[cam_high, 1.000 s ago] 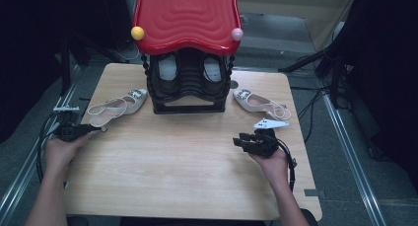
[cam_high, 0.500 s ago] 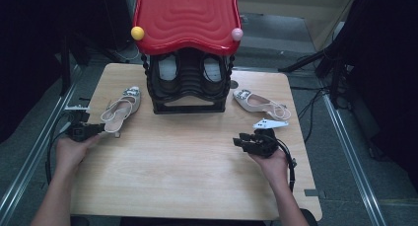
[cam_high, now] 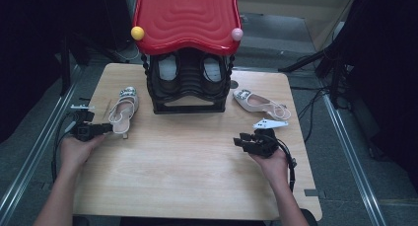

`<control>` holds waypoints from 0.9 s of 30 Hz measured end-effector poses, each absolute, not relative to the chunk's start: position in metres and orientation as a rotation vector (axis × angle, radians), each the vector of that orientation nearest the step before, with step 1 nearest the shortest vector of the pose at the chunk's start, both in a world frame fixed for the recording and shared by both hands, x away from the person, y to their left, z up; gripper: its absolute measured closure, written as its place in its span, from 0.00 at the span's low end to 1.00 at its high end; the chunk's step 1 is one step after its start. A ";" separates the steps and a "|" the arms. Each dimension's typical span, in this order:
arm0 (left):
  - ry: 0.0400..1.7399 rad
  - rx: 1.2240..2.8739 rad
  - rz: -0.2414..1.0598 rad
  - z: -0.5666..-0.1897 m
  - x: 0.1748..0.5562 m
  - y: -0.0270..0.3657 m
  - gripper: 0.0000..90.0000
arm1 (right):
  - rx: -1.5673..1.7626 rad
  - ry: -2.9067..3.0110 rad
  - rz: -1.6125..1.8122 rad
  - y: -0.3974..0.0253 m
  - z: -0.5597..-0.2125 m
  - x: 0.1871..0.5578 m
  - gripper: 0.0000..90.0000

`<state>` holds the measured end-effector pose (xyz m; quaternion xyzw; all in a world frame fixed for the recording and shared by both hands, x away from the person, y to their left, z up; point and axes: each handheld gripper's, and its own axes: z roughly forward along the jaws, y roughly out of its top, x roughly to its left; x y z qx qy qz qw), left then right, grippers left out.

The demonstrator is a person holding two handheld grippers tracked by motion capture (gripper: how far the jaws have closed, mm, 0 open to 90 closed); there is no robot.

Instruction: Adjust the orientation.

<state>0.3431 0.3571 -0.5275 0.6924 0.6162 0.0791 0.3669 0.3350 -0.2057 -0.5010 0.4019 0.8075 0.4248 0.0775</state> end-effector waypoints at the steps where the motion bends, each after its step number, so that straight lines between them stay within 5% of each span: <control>1: 1.587 1.781 0.215 -0.527 0.343 0.358 0.72 | 1.203 2.419 1.273 -0.206 -0.501 0.335 0.69; 10: 1.586 1.782 0.227 -0.515 0.343 0.368 0.50 | 1.198 2.412 1.273 -0.206 -0.500 0.334 0.67; 27: 1.592 1.822 0.233 -0.491 0.358 0.366 0.47 | 1.188 2.402 1.277 -0.204 -0.500 0.334 0.67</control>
